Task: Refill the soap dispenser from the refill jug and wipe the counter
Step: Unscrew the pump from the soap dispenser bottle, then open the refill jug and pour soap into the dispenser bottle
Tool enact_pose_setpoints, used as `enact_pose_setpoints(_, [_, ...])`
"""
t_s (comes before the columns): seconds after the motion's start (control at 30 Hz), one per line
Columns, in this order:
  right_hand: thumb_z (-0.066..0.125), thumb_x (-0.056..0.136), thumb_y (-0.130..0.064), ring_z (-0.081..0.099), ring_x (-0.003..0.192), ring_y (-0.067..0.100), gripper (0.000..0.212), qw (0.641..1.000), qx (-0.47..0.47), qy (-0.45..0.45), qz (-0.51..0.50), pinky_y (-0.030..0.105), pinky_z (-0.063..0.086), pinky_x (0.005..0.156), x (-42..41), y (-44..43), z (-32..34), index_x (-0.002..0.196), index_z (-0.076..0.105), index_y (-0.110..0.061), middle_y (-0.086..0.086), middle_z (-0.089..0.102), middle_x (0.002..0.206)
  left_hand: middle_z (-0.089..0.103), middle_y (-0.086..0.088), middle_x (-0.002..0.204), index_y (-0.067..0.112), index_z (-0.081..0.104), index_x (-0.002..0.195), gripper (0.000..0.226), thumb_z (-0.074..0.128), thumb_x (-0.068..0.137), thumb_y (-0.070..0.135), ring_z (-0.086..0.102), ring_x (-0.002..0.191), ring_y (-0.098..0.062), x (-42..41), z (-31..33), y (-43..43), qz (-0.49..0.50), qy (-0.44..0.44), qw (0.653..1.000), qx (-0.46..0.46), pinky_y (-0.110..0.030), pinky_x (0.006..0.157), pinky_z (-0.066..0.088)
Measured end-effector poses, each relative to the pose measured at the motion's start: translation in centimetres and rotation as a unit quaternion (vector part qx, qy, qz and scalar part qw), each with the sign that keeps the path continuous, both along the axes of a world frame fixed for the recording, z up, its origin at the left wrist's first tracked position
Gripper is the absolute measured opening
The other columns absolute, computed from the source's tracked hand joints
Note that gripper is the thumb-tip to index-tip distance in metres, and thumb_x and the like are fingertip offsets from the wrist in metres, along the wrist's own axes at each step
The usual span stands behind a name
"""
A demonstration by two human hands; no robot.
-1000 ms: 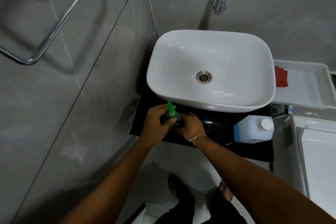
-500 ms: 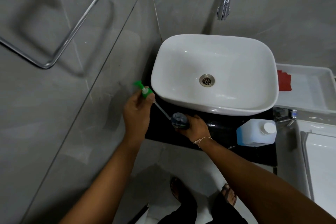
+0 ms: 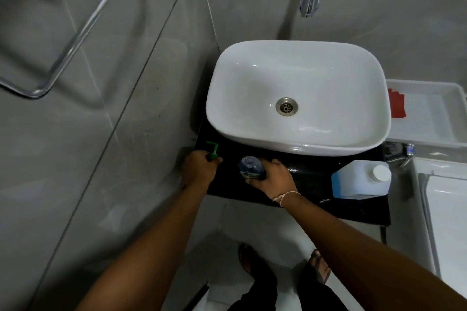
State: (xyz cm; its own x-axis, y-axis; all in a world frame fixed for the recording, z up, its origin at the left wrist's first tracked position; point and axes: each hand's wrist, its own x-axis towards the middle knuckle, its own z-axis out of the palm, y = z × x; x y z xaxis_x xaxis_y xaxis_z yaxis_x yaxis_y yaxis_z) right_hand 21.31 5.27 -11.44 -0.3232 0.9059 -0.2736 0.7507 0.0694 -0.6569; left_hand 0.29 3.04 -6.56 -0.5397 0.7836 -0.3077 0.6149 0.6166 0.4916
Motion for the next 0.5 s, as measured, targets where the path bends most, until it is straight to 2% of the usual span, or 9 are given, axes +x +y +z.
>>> enact_pose_setpoints(0.17, [0.077,0.064,-0.053,0.062,0.089,0.027,0.058,1.000,0.004,0.003,-0.008,0.034,0.053,0.082,0.6,0.0,-0.2,0.117,0.059,-0.037,0.005,0.057,0.094,0.075,-0.017,0.104,0.016,0.078,0.102,0.034,0.079,0.079,0.042,0.070,0.096,-0.037,0.3,-0.8,0.8,-0.004,0.033,0.999,-0.041,-0.037,0.077,0.056])
enact_pose_setpoints(0.33, [0.079,0.064,-0.052,0.062,0.087,0.027,0.058,1.000,0.009,0.014,-0.016,0.031,0.052,0.080,1.0,0.2,-0.4,0.116,0.060,-0.037,0.003,0.054,0.093,0.076,-0.018,0.093,0.011,0.078,0.090,0.033,0.078,0.080,0.043,0.071,0.087,-0.036,0.6,-1.6,0.6,0.016,0.032,0.999,-0.020,-0.027,0.063,0.042])
enact_pose_setpoints(0.5, [0.083,0.058,-0.053,0.059,0.098,0.028,0.083,0.999,-0.009,0.033,-0.025,0.029,0.049,0.087,1.5,0.1,-0.4,0.132,0.049,-0.042,0.005,0.053,0.102,0.076,-0.015,0.088,0.014,0.078,0.085,0.037,0.079,0.076,0.050,0.071,0.082,-0.035,0.2,-1.2,0.3,0.018,0.039,0.999,-0.016,-0.027,0.062,0.041])
